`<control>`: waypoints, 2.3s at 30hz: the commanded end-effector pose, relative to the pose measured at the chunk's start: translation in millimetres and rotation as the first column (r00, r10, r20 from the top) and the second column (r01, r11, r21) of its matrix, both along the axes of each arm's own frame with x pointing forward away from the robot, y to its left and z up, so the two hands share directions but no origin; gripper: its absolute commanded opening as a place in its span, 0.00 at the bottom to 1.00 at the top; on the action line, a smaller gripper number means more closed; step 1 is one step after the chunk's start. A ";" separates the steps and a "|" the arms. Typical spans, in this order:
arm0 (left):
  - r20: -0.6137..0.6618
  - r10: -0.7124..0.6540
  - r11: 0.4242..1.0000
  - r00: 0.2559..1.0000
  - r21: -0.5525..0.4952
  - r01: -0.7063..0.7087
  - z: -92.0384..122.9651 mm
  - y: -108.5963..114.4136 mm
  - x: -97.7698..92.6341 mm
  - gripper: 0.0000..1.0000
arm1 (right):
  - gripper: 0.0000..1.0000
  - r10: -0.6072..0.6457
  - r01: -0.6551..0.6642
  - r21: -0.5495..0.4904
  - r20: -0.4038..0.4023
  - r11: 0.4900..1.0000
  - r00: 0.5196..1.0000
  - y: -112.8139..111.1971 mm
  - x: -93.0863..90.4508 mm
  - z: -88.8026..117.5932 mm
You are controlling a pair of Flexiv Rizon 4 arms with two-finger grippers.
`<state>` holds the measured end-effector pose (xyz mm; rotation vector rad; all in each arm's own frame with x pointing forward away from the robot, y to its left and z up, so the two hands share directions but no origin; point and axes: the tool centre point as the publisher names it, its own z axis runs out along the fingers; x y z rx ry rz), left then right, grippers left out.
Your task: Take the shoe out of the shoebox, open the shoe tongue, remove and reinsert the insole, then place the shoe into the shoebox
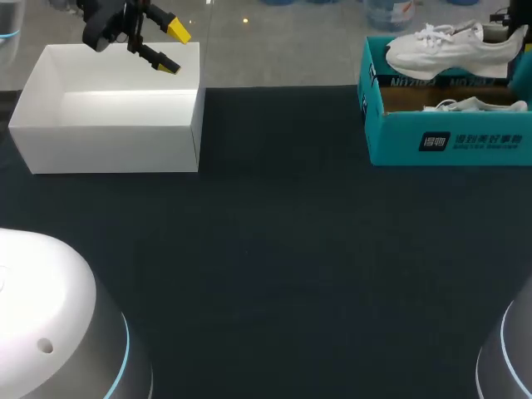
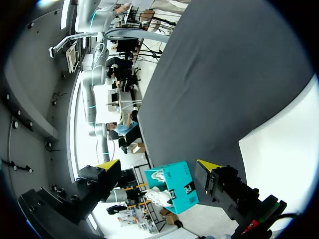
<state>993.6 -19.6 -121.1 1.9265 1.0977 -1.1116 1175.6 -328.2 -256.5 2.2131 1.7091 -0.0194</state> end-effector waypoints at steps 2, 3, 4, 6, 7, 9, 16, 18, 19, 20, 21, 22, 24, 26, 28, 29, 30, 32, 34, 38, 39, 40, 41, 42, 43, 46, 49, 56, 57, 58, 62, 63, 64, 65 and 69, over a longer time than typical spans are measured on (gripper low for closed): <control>0.000 -0.003 1.000 1.000 0.002 0.003 0.3 0.4 1.0 1.00 | 0.00 0.010 -0.010 0.002 0.001 1.000 1.000 -0.8 5.8 -26.5; 0.000 -0.003 1.000 1.000 0.002 0.003 0.3 0.4 1.0 1.00 | 0.00 0.018 -0.018 0.001 0.001 1.000 1.000 -1.2 6.7 -30.9; 0.000 -0.003 1.000 1.000 0.002 0.003 0.3 0.4 1.0 1.00 | 0.00 0.015 -0.015 0.000 -0.004 1.000 1.000 -1.9 7.4 -35.3; 0.000 -0.003 1.000 1.000 0.002 0.003 0.3 0.4 1.0 1.00 | 0.00 0.022 -0.022 -0.002 -0.013 1.000 1.000 -1.8 8.8 -42.2; 0.000 -0.003 1.000 1.000 0.002 0.003 0.3 0.4 1.0 1.00 | 0.00 0.022 -0.022 -0.002 -0.016 1.000 1.000 -1.9 9.7 -46.0; 0.000 -0.003 1.000 1.000 0.002 0.003 0.3 0.4 1.0 1.00 | 0.00 0.020 -0.021 -0.007 -0.022 1.000 1.000 -3.2 11.9 -53.4; 0.000 -0.003 1.000 1.000 0.002 0.003 0.3 0.4 1.0 1.00 | 0.00 -0.012 0.012 -0.007 -0.028 1.000 1.000 -10.2 22.2 -79.6; 0.000 -0.003 1.000 1.000 0.002 0.003 0.3 0.4 1.0 1.00 | 0.00 -0.017 0.017 -0.012 -0.043 1.000 0.999 -13.5 23.4 -88.0; 0.000 -0.003 1.000 1.000 0.002 0.003 0.3 0.4 1.0 1.00 | 0.00 -0.020 0.019 -0.015 -0.047 1.000 0.999 -15.0 23.8 -91.8; 0.000 -0.003 1.000 1.000 0.002 0.003 0.3 0.4 1.0 1.00 | 0.00 -0.021 0.019 -0.021 -0.061 1.000 0.998 -15.9 23.4 -95.6; 0.000 -0.003 1.000 1.000 0.002 0.003 0.3 0.4 1.0 1.00 | 0.00 -0.020 0.019 -0.021 -0.059 1.000 0.998 -16.4 23.4 -98.1; 0.000 -0.003 1.000 1.000 0.002 0.003 0.3 0.4 1.0 1.00 | 0.00 -0.021 0.020 -0.021 -0.062 1.000 0.998 -16.4 22.9 -100.2; 0.000 -0.003 1.000 1.000 0.002 0.003 0.3 0.4 1.0 1.00 | 0.00 -0.021 0.019 -0.026 -0.070 0.999 0.997 -17.2 22.3 -105.8; 0.000 -0.003 1.000 1.000 0.002 0.003 0.3 0.4 1.0 1.00 | 0.00 -0.022 0.019 -0.032 -0.084 0.999 0.996 -18.1 21.3 -112.3; 0.000 -0.003 1.000 1.000 0.002 0.003 0.3 0.4 1.0 1.00 | 0.00 -0.028 0.025 -0.034 -0.092 0.999 0.995 -19.5 20.6 -119.5; 0.000 -0.003 1.000 1.000 0.002 0.003 0.3 0.4 1.0 1.00 | 0.00 -0.032 0.028 -0.035 -0.094 0.999 0.995 -20.3 20.4 -122.4; 0.000 -0.003 1.000 1.000 0.002 0.003 0.3 0.4 1.0 1.00 | 0.00 -0.041 0.037 -0.037 -0.094 0.999 0.995 -20.8 19.4 -123.8; 0.000 -0.003 1.000 1.000 0.002 0.003 0.3 0.4 1.0 1.00 | 0.00 -0.058 0.054 -0.036 -0.094 0.998 0.994 -22.3 18.6 -127.2; 0.000 -0.003 1.000 1.000 0.002 0.003 0.3 0.4 1.0 1.00 | 0.12 -0.070 0.067 -0.033 -0.097 0.997 0.993 -24.0 18.4 -126.3; 0.000 -0.003 1.000 1.000 0.002 0.003 0.3 0.4 1.0 1.00 | 1.00 -0.081 0.079 -0.029 -0.074 0.996 0.994 -25.8 14.5 -111.6; 0.000 -0.003 1.000 1.000 0.002 0.003 0.3 0.4 1.0 1.00 | 1.00 -0.081 0.079 -0.029 -0.072 0.996 0.994 -25.9 13.6 -107.6; 0.000 -0.003 1.000 1.000 0.002 0.003 0.3 0.4 1.0 1.00 | 1.00 -0.080 0.078 -0.027 -0.065 0.997 0.995 -25.6 12.6 -102.5; 0.000 -0.003 1.000 1.000 0.002 0.003 0.3 0.4 1.0 1.00 | 1.00 -0.082 0.081 -0.024 -0.059 0.996 0.995 -25.5 11.9 -97.3; 0.000 -0.003 1.000 1.000 0.002 0.003 0.3 0.4 1.0 1.00 | 1.00 -0.081 0.080 -0.020 -0.058 0.997 0.995 -24.4 10.0 -91.2; 0.000 -0.003 1.000 1.000 0.002 0.003 0.3 0.4 1.0 1.00 | 1.00 -0.082 0.081 -0.013 -0.051 0.997 0.995 -23.4 8.7 -85.8; 0.000 -0.003 1.000 1.000 0.002 0.003 0.3 0.4 1.0 1.00 | 1.00 -0.093 0.093 0.018 -0.042 0.995 0.995 -17.7 2.8 -64.8; 0.000 -0.003 1.000 1.000 0.002 0.003 0.3 0.4 1.0 1.00 | 1.00 -0.109 0.110 0.050 -0.009 0.993 0.994 -10.8 -5.2 -41.9; 0.000 -0.003 1.000 1.000 0.002 0.003 0.3 0.4 1.0 1.00 | 1.00 -0.097 0.091 0.091 0.065 0.992 0.993 16.0 -31.3 4.1; 0.000 -0.003 1.000 1.000 0.002 0.003 0.3 0.4 1.0 1.00 | 1.00 -0.094 0.087 0.096 0.076 0.992 0.993 20.2 -34.8 8.9; 0.000 -0.003 1.000 1.000 0.002 0.003 0.3 0.4 1.0 1.00 | 1.00 -0.085 0.077 0.092 0.084 0.993 0.993 24.5 -38.4 13.3; 0.000 -0.003 1.000 1.000 0.002 0.003 0.3 0.4 1.0 1.00 | 1.00 -0.071 0.062 0.088 0.110 0.994 0.991 36.8 -53.9 28.5; 0.000 -0.003 1.000 1.000 0.002 0.003 0.3 0.4 1.0 1.00 | 1.00 -0.071 0.060 0.094 0.121 0.994 0.990 40.2 -58.8 31.9; 0.000 -0.003 1.000 1.000 0.002 0.003 0.3 0.4 1.0 1.00 | 1.00 -0.071 0.059 0.096 0.122 0.994 0.990 42.4 -62.4 33.7; 0.000 -0.003 1.000 1.000 0.002 0.003 0.3 0.4 1.0 1.00 | 1.00 -0.062 0.050 0.102 0.120 0.994 0.991 47.4 -70.1 36.2; 0.000 -0.003 1.000 1.000 0.002 0.003 0.3 0.4 1.0 1.00 | 1.00 -0.032 0.017 0.135 0.110 0.991 0.993 63.8 -94.2 40.9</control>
